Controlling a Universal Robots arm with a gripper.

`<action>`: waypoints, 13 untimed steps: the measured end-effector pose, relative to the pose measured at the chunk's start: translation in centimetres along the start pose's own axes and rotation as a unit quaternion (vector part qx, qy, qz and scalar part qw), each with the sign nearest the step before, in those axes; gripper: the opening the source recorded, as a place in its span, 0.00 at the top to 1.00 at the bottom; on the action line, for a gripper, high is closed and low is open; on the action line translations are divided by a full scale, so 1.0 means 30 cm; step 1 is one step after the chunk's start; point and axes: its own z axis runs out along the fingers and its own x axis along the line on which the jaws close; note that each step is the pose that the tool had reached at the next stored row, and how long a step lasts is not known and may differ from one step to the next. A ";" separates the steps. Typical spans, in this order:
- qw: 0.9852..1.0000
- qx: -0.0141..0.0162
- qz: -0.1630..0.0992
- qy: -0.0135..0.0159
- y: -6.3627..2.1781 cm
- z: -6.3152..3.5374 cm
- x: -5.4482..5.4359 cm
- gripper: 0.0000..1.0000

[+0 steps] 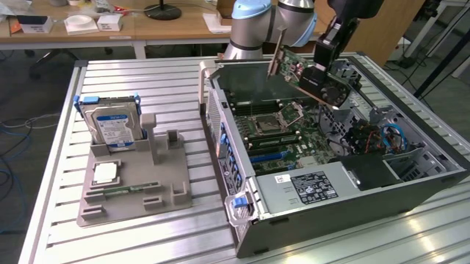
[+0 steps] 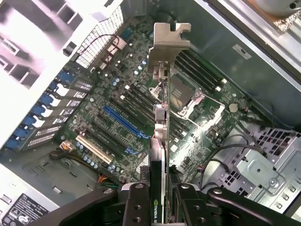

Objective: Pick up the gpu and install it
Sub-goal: 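Insert the gpu into the slot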

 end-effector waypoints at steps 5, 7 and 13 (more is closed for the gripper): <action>1.000 -0.001 -0.023 0.001 0.000 0.000 0.000 0.74; 1.000 -0.001 -0.031 0.001 0.000 0.000 0.000 0.74; 0.999 -0.002 -0.054 0.001 -0.001 0.000 -0.001 0.74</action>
